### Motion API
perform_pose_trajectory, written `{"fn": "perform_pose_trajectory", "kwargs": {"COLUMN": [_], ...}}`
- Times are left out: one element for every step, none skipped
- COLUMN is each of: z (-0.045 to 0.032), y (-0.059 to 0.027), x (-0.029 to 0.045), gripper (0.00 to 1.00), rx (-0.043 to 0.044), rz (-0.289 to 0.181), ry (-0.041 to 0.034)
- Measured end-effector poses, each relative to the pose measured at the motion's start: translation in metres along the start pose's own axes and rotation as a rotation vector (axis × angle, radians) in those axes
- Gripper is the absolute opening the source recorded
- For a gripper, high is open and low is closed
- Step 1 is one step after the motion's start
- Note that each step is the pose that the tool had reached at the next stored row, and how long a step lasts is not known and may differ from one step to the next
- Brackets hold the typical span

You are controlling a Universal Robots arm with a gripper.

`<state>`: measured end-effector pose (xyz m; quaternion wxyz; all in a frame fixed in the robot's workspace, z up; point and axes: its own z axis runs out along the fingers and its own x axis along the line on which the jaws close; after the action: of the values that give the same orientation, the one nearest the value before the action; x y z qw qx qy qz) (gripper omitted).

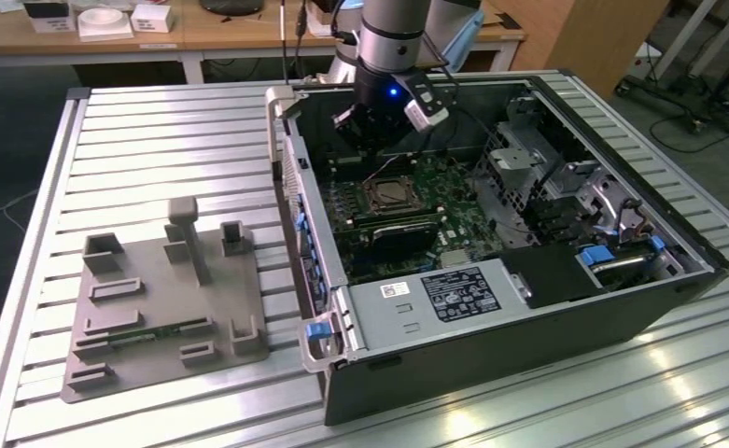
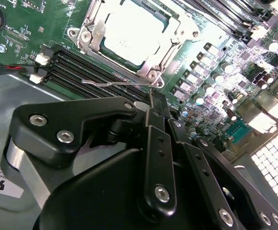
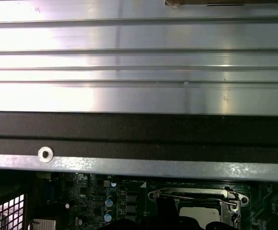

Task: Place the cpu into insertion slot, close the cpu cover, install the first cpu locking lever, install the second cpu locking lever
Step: 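Install the first cpu locking lever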

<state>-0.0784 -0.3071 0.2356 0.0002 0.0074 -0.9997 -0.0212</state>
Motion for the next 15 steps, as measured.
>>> {"fn": "perform_pose_trajectory", "kwargs": {"z": [0.0, 0.0, 0.0001, 0.0001, 0.0001, 0.0001, 0.0002, 0.0004, 0.0005, 0.0006, 0.0007, 0.001, 0.0012, 0.0015, 0.0017], "y": [0.0, 0.0, 0.0, 0.0, 0.0, -0.0001, -0.0001, 0.0, 0.0, -0.0001, -0.0001, -0.0002, -0.0002, -0.0002, -0.0002], "x": [0.0, 0.0, -0.0003, -0.0009, -0.002, -0.0026, -0.0029, -0.0034, -0.0045, -0.006, -0.0076, -0.0096, -0.0114, -0.0132, -0.0151], "gripper": [0.1, 0.1, 0.1, 0.1, 0.1, 0.1, 0.1, 0.1, 0.1, 0.1, 0.1, 0.1, 0.1, 0.1, 0.1], "rx": [0.0, -0.0001, -0.0001, -0.0002, -0.0002, -0.0001, -0.0002, -0.0004, -0.0002, 0.0, 0.0001, -0.0001, -0.0001, -0.0001, -0.0001], "rz": [0.0, 0.0, 0.0, 0.0, 0.0, 0.0, 0.0, 0.0, 0.0, 0.0, 0.0, 0.0, 0.0, 0.0, 0.0], "ry": [0.0, -0.0001, -0.0001, -0.0002, -0.0001, 0.0, -0.0001, -0.0003, -0.0002, 0.0001, 0.0001, -0.0001, -0.0001, 0.0, 0.0]}}
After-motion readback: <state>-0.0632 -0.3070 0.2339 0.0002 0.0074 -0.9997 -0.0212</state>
